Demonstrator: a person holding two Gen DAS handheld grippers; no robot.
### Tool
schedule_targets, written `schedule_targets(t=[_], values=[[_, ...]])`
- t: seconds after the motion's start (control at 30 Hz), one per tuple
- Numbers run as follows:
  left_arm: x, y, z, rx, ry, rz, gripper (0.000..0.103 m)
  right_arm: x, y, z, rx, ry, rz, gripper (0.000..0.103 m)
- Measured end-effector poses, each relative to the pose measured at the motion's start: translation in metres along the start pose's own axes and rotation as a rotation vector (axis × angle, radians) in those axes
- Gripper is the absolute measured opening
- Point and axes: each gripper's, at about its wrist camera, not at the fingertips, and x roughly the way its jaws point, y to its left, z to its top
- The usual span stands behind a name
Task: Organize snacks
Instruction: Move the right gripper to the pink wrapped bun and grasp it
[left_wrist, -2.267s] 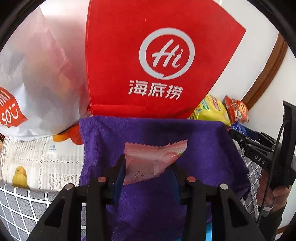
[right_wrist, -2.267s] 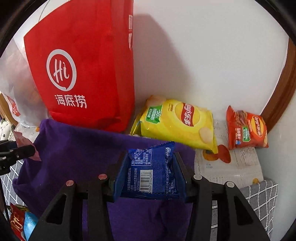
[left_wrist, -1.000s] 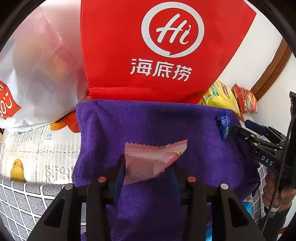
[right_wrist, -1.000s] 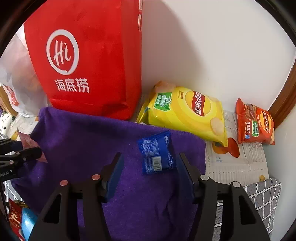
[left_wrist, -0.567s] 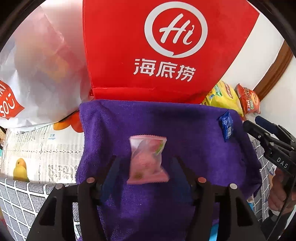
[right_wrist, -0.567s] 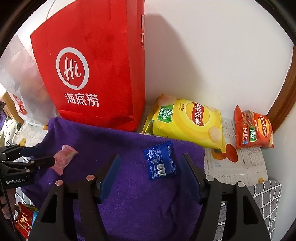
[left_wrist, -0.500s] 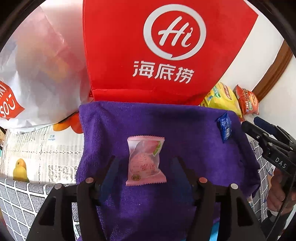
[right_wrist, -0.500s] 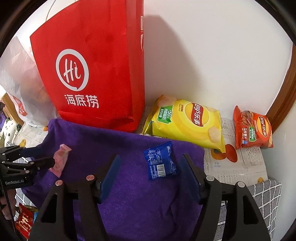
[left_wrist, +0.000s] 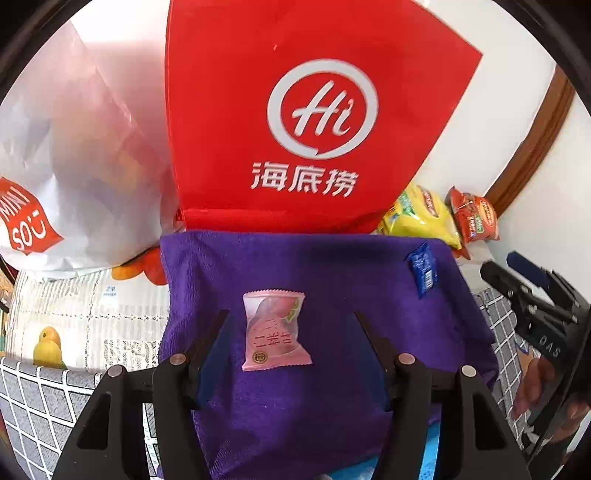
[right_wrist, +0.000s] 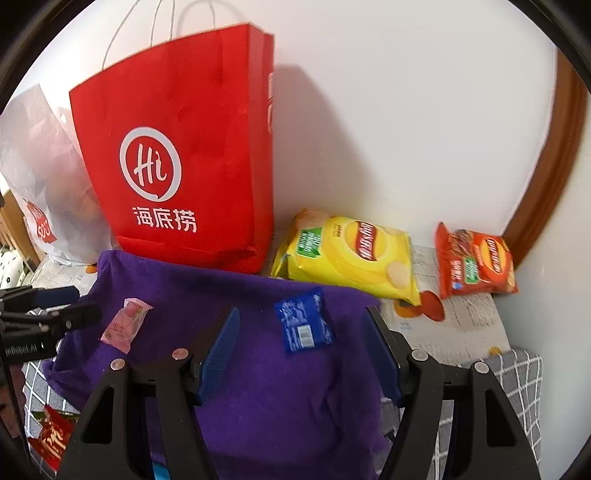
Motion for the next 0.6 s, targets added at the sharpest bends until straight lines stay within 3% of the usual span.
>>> schedule_targets(t=[0.13,0.27,0.43,0.6], values=[[-0.018,-0.008,0.000,0.007,-0.050,-0.016,0.061,-0.016,-0.011,-0.015,0.032,0.011,-0.028,0.067],[-0.038,-0.018,0.000,0.017,-0.103,-0.047,0.061,-0.038,-0.028,-0.036,0.095,0.005,0.008,0.067],[-0.058,-0.024,-0.010,0.009,-0.118,-0.085,0.061,-0.065,-0.042,-0.061,0.120,0.033,-0.022,0.067],[-0.080,-0.034,-0.023,0.054,-0.153,-0.045,0.061,-0.088,-0.055,-0.089,0.161,0.016,-0.012,0.067]])
